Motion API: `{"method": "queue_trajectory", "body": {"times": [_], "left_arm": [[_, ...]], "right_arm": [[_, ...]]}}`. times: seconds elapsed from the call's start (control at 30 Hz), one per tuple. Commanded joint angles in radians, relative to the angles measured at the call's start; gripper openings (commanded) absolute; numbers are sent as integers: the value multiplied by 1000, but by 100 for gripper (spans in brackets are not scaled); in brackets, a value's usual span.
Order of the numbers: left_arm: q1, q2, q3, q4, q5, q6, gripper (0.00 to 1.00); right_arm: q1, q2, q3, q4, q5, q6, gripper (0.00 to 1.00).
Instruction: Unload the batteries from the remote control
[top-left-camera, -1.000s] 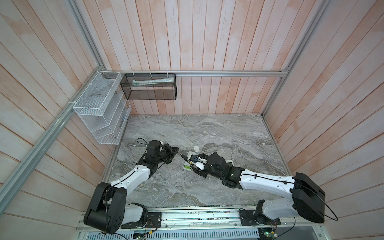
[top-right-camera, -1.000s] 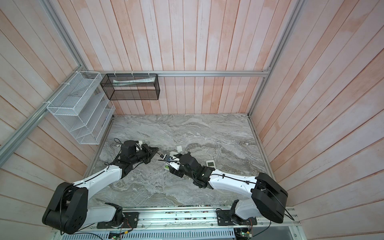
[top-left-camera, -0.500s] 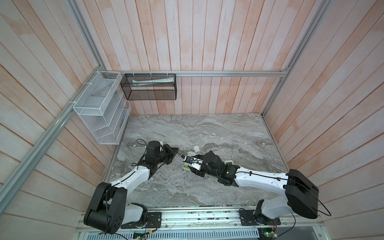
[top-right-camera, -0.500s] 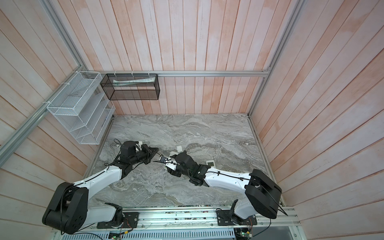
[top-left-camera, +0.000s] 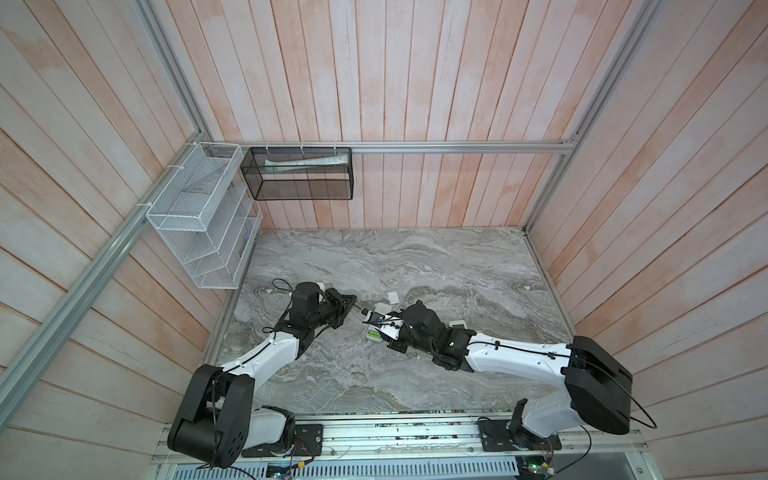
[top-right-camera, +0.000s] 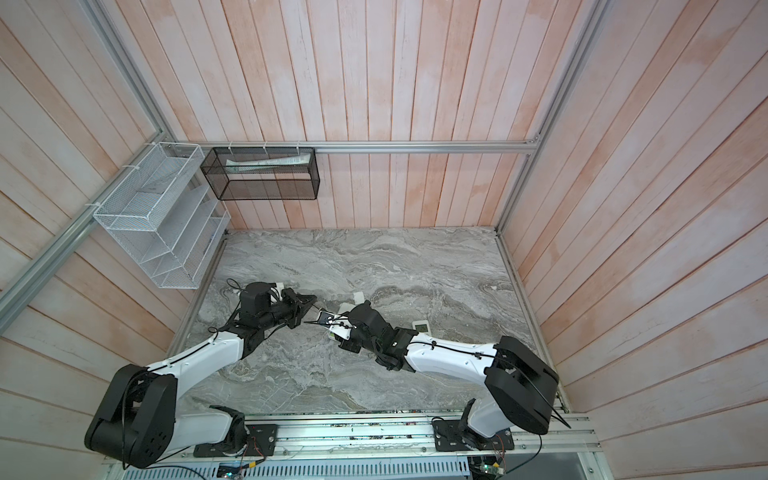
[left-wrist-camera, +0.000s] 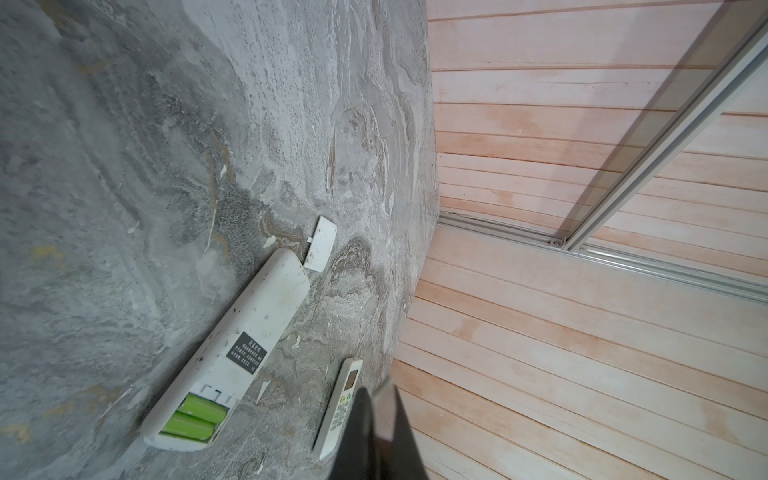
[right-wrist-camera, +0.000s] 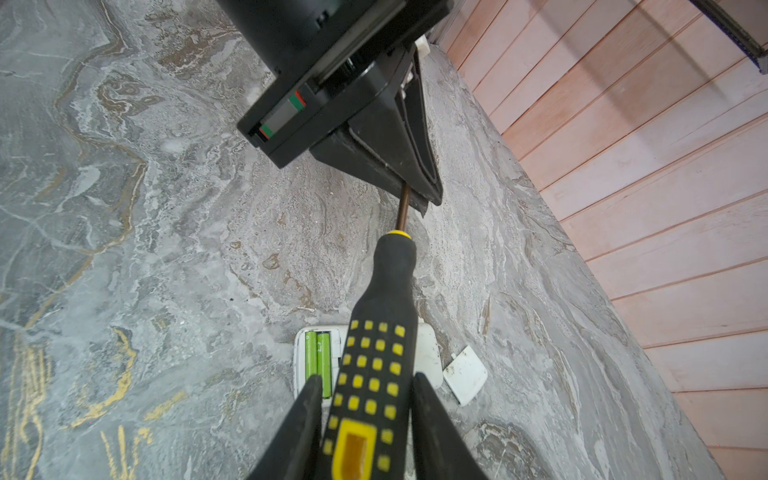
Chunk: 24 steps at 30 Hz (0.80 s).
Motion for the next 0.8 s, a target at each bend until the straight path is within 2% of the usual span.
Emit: {"method": "queue_trajectory", "body": {"times": [0.0, 0.13, 0.17, 0.23, 0.4, 0.5, 0.6, 0.77], "left_arm": [[2, -20, -9, 25, 36, 17, 0], [8, -16, -12, 28, 41, 35, 0], [10, -15, -11, 28, 42, 40, 6], [19, -11, -12, 28, 48, 55, 23], [38, -2, 28, -42, 55, 160, 69], [40, 15, 90, -153, 41, 281, 89], [40, 40, 167, -287, 5, 427, 96], [33, 102, 274, -455, -46, 628, 97]], "right_arm": [[6, 19, 38, 4, -19, -5, 26], [7, -2, 39, -19, -29, 3, 8], [8, -6, 39, -30, -33, 6, 5], [8, -19, 43, -63, -17, 19, 0], [8, -59, 43, -159, 49, 74, 0], [6, -91, 39, -220, 94, 118, 0], [6, -118, 49, -322, 144, 161, 0], [6, -128, 77, -488, 180, 222, 0]]}}
